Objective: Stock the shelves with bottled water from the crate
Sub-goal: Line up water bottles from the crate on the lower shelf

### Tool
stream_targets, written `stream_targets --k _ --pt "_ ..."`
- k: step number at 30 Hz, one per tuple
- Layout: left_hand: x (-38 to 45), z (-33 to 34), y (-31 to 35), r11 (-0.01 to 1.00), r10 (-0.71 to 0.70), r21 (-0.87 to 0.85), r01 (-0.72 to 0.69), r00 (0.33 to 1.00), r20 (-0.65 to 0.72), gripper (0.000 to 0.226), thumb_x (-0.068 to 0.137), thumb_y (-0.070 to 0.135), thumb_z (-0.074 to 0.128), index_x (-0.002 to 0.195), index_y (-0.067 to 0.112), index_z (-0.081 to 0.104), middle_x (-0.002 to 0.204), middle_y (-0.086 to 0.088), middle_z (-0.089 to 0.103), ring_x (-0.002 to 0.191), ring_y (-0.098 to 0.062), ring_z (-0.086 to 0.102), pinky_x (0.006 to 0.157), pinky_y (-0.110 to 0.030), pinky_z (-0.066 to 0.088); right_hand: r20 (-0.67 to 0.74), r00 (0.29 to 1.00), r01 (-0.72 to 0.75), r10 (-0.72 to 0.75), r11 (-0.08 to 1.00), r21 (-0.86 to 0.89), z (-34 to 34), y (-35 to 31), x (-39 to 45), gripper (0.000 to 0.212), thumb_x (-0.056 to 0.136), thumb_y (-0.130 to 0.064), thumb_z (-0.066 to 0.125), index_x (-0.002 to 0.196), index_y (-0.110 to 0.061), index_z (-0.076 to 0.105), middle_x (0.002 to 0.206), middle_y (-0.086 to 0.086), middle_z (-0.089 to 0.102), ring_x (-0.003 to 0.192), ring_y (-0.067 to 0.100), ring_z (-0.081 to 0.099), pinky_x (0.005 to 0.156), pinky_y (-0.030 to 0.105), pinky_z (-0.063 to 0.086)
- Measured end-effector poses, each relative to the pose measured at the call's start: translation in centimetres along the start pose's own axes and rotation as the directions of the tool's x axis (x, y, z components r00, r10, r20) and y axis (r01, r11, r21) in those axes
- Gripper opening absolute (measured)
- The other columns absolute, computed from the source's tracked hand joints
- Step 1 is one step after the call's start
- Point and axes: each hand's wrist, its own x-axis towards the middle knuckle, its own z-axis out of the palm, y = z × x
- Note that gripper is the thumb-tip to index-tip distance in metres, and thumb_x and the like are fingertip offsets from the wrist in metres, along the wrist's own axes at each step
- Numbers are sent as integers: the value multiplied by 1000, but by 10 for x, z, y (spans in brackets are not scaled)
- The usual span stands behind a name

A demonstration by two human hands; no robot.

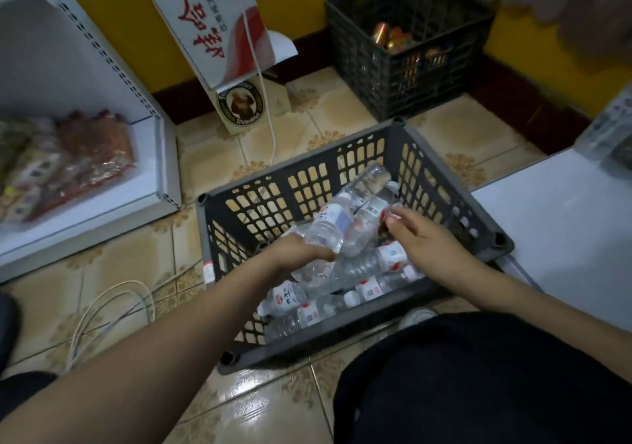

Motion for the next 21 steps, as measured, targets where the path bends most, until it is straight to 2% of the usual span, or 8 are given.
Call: stream_targets --k 2,4,6,9,12,16,20,21 --pt "-25 9 25 985 166 22 -169 980 106 61 62 38 85 115 19 62 106 -3 71 95 -22 70 91 -46 56 -75 990 -107 116 987 117 -21 -6 -4 70 89 -63 50 148 -26 38 137 -10 51 121 17 53 94 31 49" --pt "-53 23 57 947 290 97 -308 943 161 72 59 45 88 119 19 58 105 0 71 93 -17 71 88 -40 57 -83 963 -206 255 903 378 -45 -12 -13 89 77 -77 52 148 -26 36 141 -2 51 127 26 51 103 42 45" --pt "-83 38 92 854 416 262 -450 892 177 71 64 44 85 123 21 54 102 3 70 87 -13 70 83 -36 58 -60 956 -186 287 752 632 -76 -23 -32 71 88 -67 50 141 -20 45 136 6 55 124 29 54 100 41 47" --pt "-121 60 142 587 618 521 -619 759 206 71 69 42 82 127 21 48 104 8 63 86 -7 63 76 -28 55 -138 949 -81 285 640 764 -125 -32 -65 40 97 -53 46 114 -20 60 118 8 68 103 23 67 84 38 55" --pt "-147 85 183 368 687 646 -669 664 296 81 70 46 81 135 16 43 115 3 61 94 -13 60 78 -28 50 -187 930 -44 316 601 798 -168 -29 -102 37 96 -50 50 112 -20 63 114 9 71 99 25 71 81 39 58" --pt "-169 125 225 185 648 734 -654 642 409 74 73 46 79 130 17 42 110 3 54 91 -15 51 73 -25 38 -198 903 -46 381 543 838 -214 -18 -153 40 98 -43 50 119 -11 61 111 13 71 95 27 70 72 40 60" --pt "-187 171 255 -7 649 787 -616 596 472 75 69 46 82 128 20 43 108 5 55 88 -13 49 71 -25 37 -170 866 -84 471 471 878 -247 3 -204 37 96 -35 56 122 -8 58 120 17 66 115 32 63 97 49 51" --pt "-192 182 261 -50 655 791 -609 578 486 76 68 46 82 127 20 43 108 6 56 89 -13 50 72 -26 40 -176 857 -70 484 448 892 -253 10 -216 35 96 -34 57 120 -9 59 119 17 66 115 33 63 98 49 50"
